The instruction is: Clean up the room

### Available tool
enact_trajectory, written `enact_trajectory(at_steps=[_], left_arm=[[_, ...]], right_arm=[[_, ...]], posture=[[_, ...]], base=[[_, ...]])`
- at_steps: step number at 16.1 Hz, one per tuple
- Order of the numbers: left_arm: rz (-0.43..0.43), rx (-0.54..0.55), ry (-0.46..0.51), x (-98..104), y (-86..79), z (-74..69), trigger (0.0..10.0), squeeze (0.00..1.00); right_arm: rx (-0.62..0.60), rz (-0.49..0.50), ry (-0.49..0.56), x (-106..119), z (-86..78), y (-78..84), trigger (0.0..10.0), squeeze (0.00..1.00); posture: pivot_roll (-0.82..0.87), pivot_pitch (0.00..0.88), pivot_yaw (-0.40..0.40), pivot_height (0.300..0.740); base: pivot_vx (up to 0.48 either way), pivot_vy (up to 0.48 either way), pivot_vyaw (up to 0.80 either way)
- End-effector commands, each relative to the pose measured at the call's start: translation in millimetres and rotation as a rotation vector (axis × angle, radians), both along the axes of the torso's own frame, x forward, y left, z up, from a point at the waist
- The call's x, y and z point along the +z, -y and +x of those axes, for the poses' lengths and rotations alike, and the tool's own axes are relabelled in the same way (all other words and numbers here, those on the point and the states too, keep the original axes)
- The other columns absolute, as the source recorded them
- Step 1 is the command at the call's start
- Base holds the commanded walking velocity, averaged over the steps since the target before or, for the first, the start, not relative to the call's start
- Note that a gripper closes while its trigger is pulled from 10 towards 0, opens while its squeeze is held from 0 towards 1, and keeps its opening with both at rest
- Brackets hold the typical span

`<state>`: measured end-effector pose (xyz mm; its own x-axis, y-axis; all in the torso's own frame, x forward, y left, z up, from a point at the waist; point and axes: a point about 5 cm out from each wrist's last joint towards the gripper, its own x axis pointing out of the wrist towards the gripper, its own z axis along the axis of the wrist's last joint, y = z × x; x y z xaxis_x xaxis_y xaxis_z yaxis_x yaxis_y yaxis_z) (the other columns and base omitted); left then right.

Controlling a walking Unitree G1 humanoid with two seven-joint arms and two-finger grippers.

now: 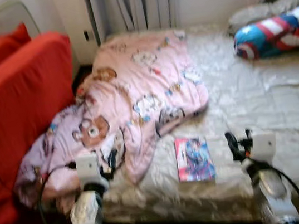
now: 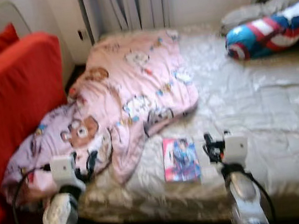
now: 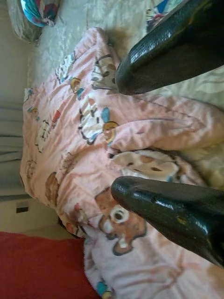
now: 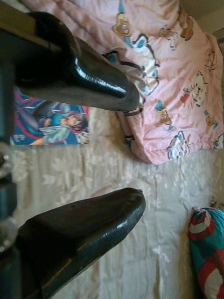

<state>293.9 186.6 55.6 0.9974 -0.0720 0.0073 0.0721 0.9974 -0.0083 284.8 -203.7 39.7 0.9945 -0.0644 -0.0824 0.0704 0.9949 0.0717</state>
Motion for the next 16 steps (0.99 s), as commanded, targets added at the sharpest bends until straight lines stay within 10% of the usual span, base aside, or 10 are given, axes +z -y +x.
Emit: enact_trajectory(at_steps=[1,16], left_arm=[[-0.01,0.001,-0.005,-0.7,-0.8,-2.5,10.0,0.0],[-0.01,-0.015,-0.023,-2.6,2.4,-6.9,10.0,0.0]], right_arm=[[0.004,0.003,-0.008,-2.4,-3.0,-1.2,10.0,0.0],[0.024,0.016,-0.048,-9.9,-7.8,-6.9,10.0,0.0]], posture=[[-0.03,0.057,-0.008,0.654],[-0.02,0.069,-0.004,0.654]], base=[[0.0,0.0,0.0],[0.0,0.0,0.0]])
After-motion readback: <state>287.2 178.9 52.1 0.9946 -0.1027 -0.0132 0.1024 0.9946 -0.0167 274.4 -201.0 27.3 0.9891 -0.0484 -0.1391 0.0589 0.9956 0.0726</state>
